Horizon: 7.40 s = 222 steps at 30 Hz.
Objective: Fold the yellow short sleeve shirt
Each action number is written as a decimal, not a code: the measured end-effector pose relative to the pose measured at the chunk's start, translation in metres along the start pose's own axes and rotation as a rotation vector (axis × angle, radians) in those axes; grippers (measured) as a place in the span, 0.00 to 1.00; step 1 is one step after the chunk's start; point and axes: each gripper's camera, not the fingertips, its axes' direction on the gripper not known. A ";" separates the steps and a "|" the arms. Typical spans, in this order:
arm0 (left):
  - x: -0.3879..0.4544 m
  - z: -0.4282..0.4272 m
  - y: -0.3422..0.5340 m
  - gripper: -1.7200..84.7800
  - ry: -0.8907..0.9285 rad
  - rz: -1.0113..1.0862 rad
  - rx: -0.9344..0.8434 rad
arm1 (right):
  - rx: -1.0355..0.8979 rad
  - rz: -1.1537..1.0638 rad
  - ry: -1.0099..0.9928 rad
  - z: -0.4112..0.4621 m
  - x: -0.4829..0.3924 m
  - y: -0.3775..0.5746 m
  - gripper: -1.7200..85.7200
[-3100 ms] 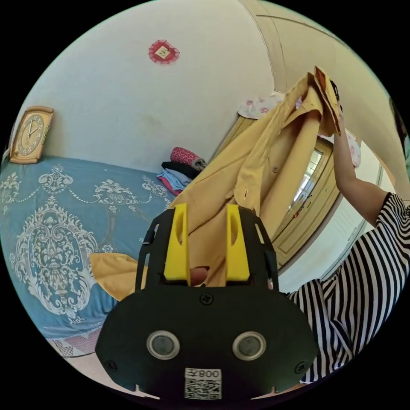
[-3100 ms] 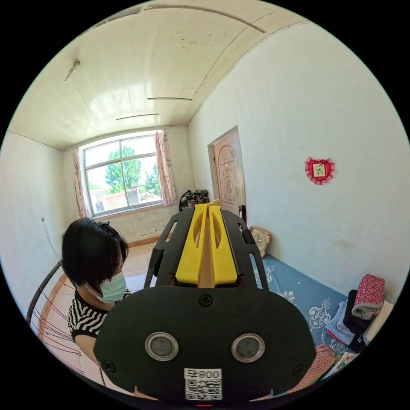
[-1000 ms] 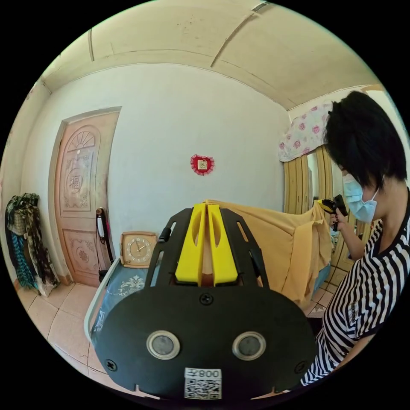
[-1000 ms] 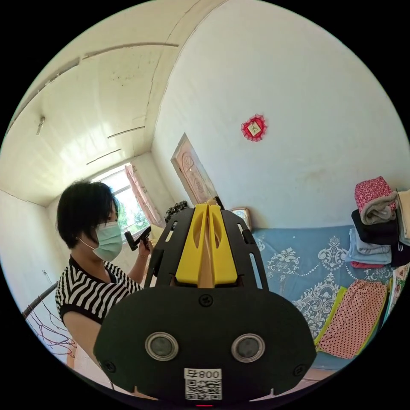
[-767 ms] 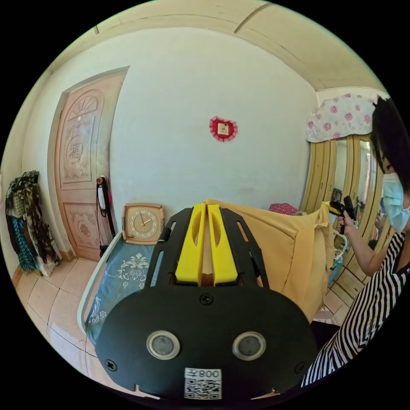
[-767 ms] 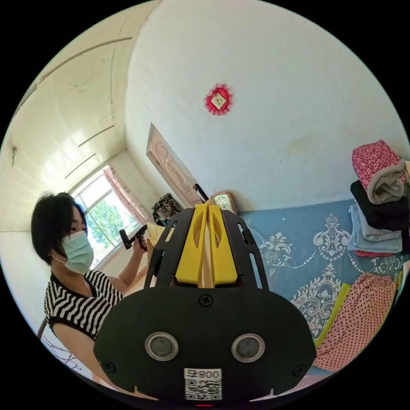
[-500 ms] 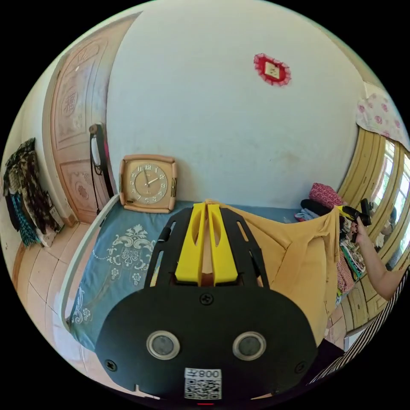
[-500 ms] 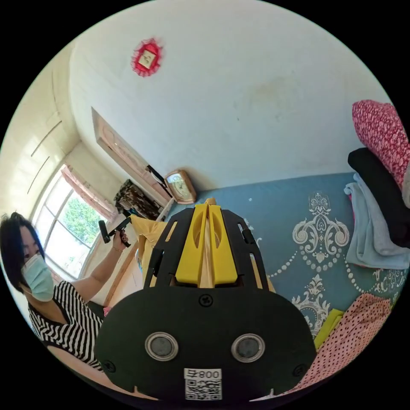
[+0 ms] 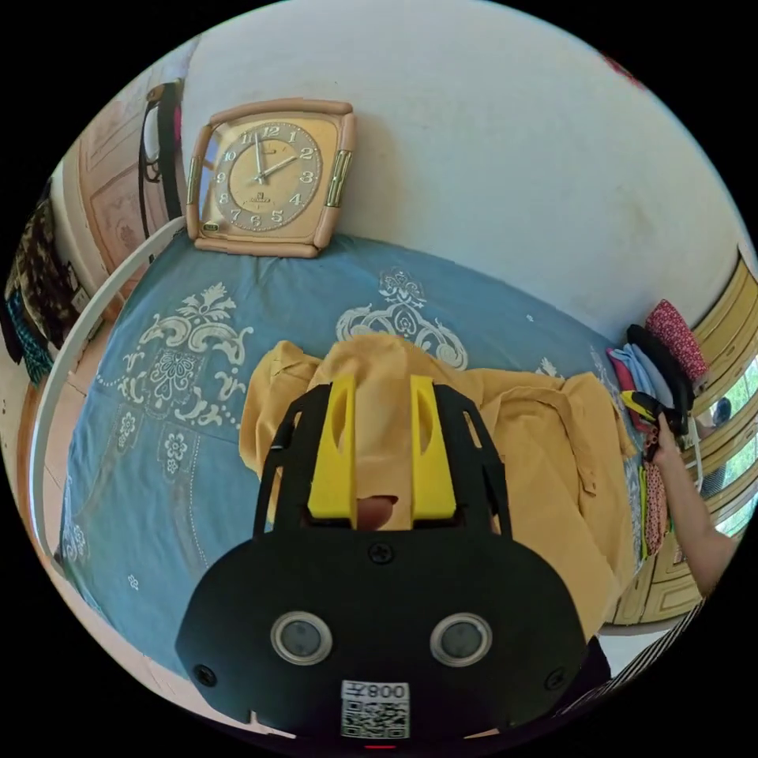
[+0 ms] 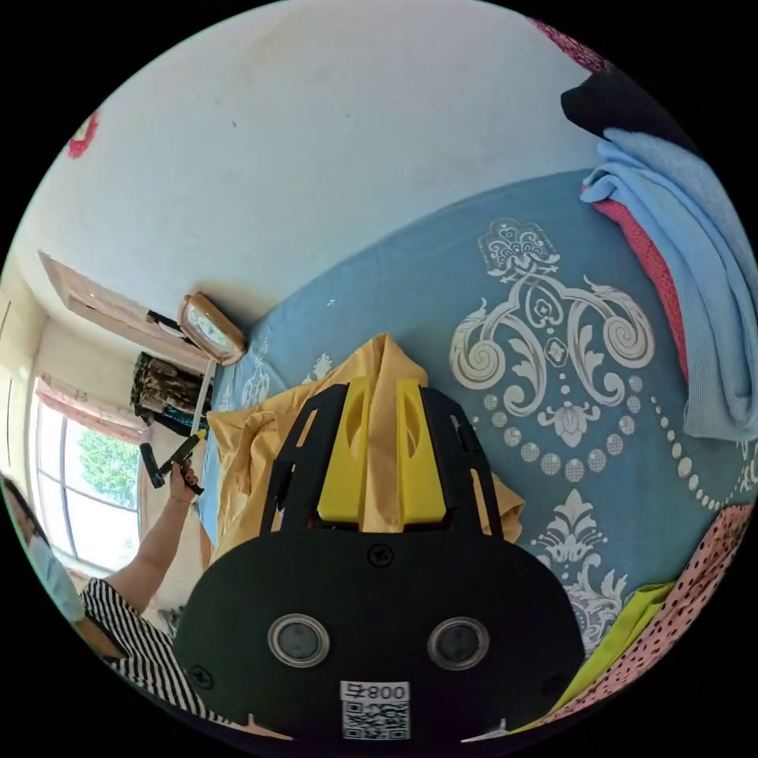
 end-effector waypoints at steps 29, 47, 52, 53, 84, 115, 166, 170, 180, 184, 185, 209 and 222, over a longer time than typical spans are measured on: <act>0.041 0.054 -0.124 0.03 0.263 0.185 -0.132 | -0.202 -0.359 0.063 0.018 -0.054 -0.034 0.03; -0.010 0.120 -0.200 0.12 0.467 -0.028 -0.124 | -0.291 -0.286 0.141 0.037 -0.017 -0.123 0.06; -0.047 0.060 -0.120 0.15 0.438 0.117 -0.137 | -0.244 -0.361 0.137 -0.038 0.015 -0.071 0.08; -0.057 0.041 -0.093 0.16 0.425 0.125 -0.150 | -0.248 -0.378 0.136 -0.059 0.023 -0.051 0.08; -0.130 -0.080 0.202 0.05 0.056 0.098 -0.271 | -0.455 -0.126 0.090 -0.231 0.065 0.229 0.10; -0.214 -0.056 0.343 0.04 0.137 -0.246 -0.317 | -0.463 0.053 0.295 -0.256 0.148 0.205 0.03; -0.154 0.038 0.317 0.02 0.089 0.158 -0.381 | -0.407 -0.599 0.360 0.289 -0.025 0.024 0.03; -0.157 0.036 0.310 0.03 0.077 0.183 -0.387 | -0.381 -0.621 0.375 0.300 -0.023 0.029 0.04; -0.176 0.036 0.294 0.03 0.117 0.165 -0.390 | -0.391 -0.634 0.393 0.335 -0.008 0.033 0.03; -0.183 0.028 0.282 0.03 0.145 0.183 -0.377 | -0.368 -0.678 0.368 0.329 -0.016 0.027 0.02; -0.185 0.025 0.278 0.03 0.181 0.190 -0.368 | -0.350 -0.686 0.354 0.322 -0.020 0.022 0.02; -0.087 0.114 0.232 0.09 0.935 0.246 -0.464 | -0.459 -0.530 0.378 0.251 0.106 -0.047 0.09; -0.136 0.096 0.213 0.08 0.273 0.095 -0.487 | -0.858 -0.647 -0.249 0.172 0.116 0.197 0.12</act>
